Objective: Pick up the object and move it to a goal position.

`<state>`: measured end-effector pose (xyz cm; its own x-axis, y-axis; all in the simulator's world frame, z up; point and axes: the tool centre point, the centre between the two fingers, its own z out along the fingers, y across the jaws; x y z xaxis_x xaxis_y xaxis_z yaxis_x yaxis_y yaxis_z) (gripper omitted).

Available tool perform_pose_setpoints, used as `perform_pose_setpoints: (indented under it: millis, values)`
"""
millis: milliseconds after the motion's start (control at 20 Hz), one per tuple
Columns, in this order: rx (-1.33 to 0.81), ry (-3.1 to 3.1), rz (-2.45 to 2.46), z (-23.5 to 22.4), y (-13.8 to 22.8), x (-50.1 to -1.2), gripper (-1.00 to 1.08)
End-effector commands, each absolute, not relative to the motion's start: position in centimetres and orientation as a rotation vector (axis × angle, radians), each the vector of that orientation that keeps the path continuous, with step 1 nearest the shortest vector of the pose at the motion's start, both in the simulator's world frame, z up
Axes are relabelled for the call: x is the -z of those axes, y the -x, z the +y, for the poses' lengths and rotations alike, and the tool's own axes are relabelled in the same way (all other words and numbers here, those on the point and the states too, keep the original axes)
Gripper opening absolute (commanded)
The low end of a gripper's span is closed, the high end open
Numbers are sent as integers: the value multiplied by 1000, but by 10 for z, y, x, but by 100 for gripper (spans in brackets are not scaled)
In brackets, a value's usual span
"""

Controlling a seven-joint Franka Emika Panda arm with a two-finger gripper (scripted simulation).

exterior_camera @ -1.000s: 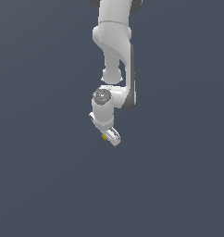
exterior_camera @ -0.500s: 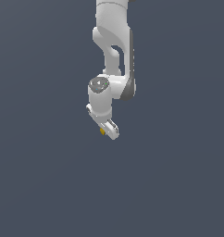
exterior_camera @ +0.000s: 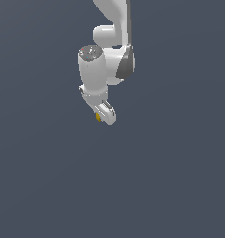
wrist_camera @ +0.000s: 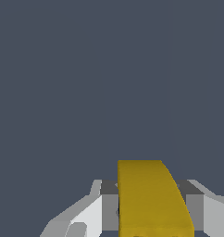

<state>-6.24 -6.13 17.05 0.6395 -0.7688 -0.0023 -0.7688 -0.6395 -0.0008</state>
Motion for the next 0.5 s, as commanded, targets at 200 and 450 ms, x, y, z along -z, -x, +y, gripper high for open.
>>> perform_pose_setpoints:
  millis: [200,450]
  values:
    - [-1,2843,1335,-75,75,-246,-100]
    - [-1,2844,1336,-85,83,-301,-100]
